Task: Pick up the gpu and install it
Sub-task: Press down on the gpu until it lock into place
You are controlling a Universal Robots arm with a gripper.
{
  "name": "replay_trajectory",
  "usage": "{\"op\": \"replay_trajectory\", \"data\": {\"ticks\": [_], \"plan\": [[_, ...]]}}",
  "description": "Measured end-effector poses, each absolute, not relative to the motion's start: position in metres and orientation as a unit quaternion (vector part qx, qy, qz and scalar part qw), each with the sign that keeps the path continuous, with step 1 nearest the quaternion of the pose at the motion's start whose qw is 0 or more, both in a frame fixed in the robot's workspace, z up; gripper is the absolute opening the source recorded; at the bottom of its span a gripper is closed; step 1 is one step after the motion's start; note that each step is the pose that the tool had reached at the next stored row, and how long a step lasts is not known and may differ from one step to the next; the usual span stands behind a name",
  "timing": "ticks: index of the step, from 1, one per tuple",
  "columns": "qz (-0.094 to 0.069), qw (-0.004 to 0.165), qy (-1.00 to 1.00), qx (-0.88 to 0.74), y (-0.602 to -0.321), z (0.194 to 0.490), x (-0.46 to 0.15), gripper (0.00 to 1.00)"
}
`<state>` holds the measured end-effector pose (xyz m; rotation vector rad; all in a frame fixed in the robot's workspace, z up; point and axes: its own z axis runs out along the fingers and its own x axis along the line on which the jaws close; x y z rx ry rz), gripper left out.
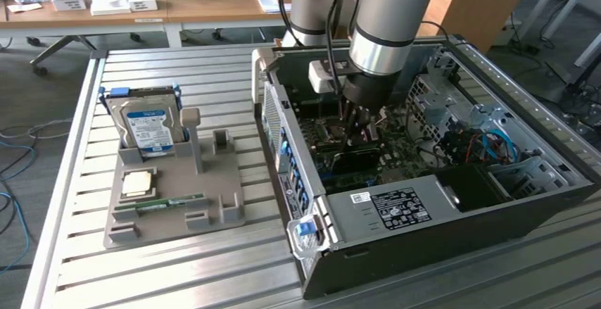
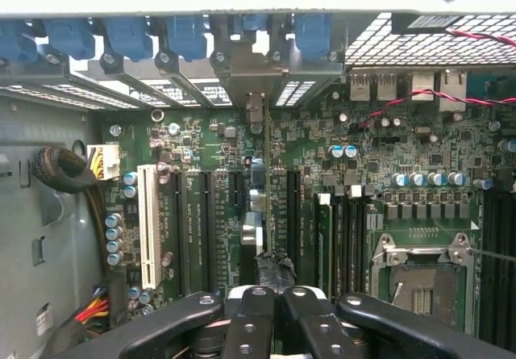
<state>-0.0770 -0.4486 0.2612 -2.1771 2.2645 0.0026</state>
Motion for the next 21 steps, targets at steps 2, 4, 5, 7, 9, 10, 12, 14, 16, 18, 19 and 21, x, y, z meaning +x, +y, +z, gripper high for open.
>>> {"op": "replay_trajectory", "data": {"ticks": [2,4,5,7,9,10,12,14,16,18,19,21], "plan": [[0.001,0.0,0.721,-0.693,-0.4485,0.2611,-0.0771,0.11],[0.001,0.0,0.721,-0.693,-0.4485,0.261,-0.0771,0.11],[0.001,0.0,0.721,-0.693,-0.4485,0.2612,-0.0771,0.11],[0.001,0.001,0.721,-0.693,-0.4482,0.2622,-0.0771,0.11],[0.001,0.0,0.721,-0.693,-0.4481,0.2645,-0.0771,0.11],[0.001,0.001,0.721,-0.693,-0.448,0.2653,-0.0771,0.11],[0.001,0.0,0.721,-0.693,-0.448,0.2668,-0.0771,0.11],[0.001,0.001,0.721,-0.693,-0.448,0.2668,-0.0771,0.11],[0.001,0.001,0.721,-0.693,-0.448,0.2661,-0.0771,0.11],[0.001,0.0,0.721,-0.693,-0.4483,0.2651,-0.0772,0.11],[0.001,0.001,0.721,-0.693,-0.4483,0.2643,-0.0772,0.11],[0.002,0.001,0.721,-0.693,-0.4484,0.2621,-0.0771,0.11]]}}
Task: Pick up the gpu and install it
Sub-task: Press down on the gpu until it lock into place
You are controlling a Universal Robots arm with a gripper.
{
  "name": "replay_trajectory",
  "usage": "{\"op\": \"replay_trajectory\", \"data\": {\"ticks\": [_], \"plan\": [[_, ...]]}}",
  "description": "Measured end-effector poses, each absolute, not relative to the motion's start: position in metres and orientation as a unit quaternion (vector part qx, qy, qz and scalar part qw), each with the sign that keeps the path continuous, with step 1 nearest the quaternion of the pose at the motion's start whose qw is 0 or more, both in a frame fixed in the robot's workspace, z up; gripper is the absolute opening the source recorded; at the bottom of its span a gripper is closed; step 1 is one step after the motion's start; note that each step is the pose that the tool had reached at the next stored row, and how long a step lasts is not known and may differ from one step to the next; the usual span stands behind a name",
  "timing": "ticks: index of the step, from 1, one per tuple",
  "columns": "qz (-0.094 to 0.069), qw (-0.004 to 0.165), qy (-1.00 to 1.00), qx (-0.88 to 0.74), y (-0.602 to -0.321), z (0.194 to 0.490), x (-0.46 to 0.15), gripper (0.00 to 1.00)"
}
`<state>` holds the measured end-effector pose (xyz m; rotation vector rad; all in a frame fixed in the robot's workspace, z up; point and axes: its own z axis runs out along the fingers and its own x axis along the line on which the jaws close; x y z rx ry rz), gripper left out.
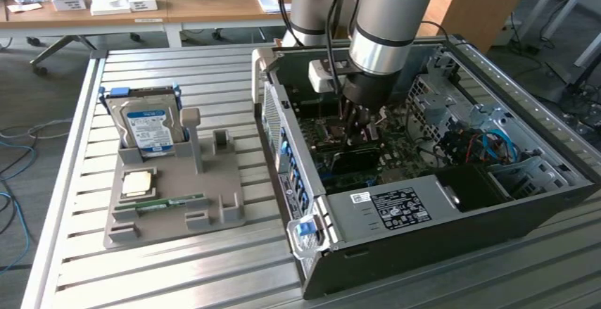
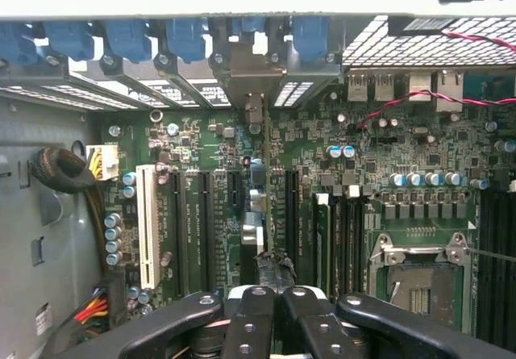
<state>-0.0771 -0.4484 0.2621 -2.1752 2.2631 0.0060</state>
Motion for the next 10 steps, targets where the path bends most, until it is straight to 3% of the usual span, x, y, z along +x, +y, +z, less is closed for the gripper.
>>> {"op": "replay_trajectory", "data": {"ticks": [10], "plan": [[0.004,0.003,0.721,-0.693,-0.4484,0.2607,-0.0771,0.11]]}}
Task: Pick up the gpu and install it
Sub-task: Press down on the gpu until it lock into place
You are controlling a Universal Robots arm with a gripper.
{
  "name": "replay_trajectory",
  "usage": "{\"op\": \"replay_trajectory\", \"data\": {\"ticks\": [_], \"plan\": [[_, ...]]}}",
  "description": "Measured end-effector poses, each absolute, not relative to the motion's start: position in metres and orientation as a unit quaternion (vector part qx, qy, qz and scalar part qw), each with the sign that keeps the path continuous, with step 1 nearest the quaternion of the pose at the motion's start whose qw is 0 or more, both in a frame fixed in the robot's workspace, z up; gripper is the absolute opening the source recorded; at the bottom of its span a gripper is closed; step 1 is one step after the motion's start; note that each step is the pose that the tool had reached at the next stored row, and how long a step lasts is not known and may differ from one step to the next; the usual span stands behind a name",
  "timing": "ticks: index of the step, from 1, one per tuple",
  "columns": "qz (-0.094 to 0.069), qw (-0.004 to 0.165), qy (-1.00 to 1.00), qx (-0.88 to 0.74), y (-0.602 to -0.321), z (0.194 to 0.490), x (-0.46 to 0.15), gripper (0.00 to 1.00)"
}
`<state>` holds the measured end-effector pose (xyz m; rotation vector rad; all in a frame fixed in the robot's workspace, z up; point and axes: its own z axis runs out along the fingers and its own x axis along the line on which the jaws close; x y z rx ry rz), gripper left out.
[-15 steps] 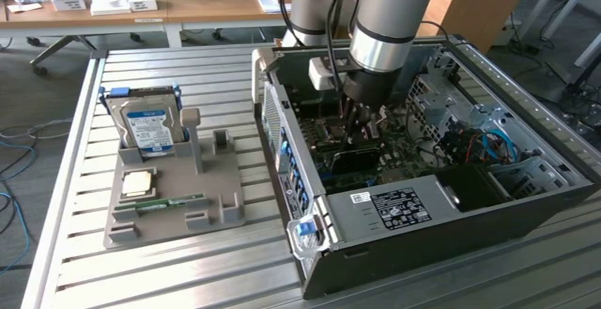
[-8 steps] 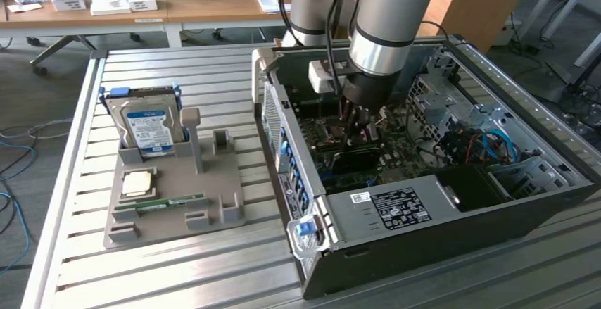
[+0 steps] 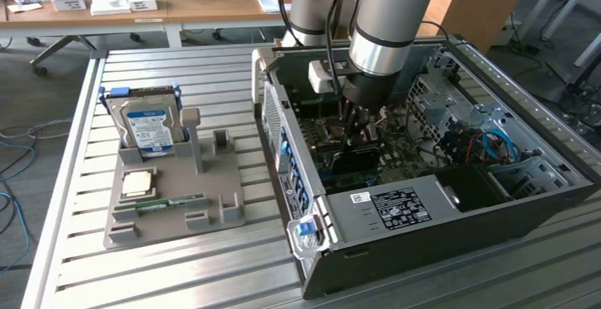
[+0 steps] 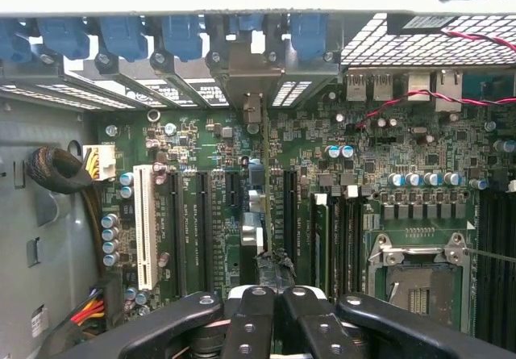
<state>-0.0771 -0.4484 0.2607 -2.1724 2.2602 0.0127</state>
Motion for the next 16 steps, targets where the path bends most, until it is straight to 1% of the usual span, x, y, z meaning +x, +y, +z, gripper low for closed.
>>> {"op": "replay_trajectory", "data": {"ticks": [16], "plan": [[0.004,0.003,0.721,-0.693,-0.4484,0.2589,-0.0773,0.11]]}}
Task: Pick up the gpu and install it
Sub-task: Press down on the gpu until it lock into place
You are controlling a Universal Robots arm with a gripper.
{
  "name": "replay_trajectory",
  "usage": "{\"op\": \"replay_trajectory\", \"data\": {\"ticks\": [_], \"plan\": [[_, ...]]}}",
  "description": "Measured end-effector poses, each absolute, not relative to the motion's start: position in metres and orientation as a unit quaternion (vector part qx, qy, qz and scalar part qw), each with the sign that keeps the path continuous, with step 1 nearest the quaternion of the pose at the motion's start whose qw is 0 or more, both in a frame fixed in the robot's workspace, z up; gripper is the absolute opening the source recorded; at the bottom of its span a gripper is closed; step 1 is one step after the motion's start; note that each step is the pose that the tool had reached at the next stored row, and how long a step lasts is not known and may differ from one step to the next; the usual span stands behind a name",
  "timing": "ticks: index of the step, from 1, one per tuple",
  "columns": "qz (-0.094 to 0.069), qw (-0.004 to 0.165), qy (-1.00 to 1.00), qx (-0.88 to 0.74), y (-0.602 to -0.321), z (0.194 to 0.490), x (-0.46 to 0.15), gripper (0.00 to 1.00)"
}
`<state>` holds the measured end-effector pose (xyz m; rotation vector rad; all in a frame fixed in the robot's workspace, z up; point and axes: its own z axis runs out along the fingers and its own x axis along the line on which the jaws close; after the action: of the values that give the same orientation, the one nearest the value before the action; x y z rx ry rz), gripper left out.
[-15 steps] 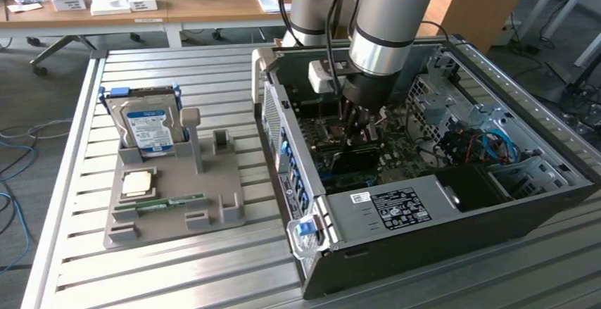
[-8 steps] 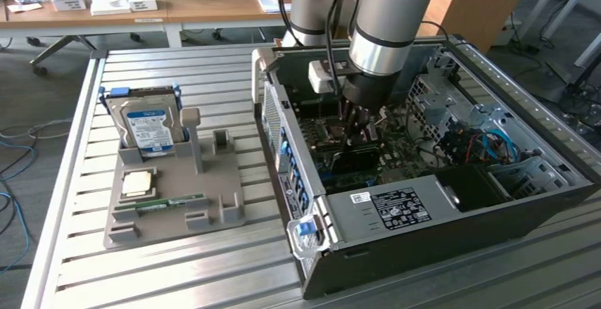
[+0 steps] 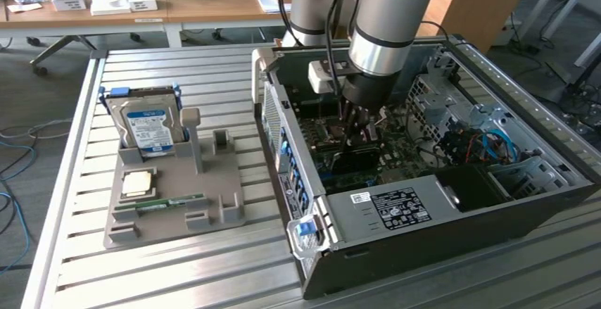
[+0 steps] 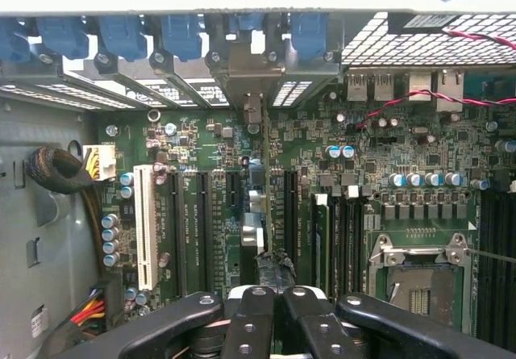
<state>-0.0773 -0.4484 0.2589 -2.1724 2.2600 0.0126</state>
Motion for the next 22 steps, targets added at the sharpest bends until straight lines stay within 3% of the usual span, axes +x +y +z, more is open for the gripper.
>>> {"op": "replay_trajectory", "data": {"ticks": [22], "plan": [[0.005,0.006,0.721,-0.693,-0.4484,0.2591,-0.0818,0.11]]}}
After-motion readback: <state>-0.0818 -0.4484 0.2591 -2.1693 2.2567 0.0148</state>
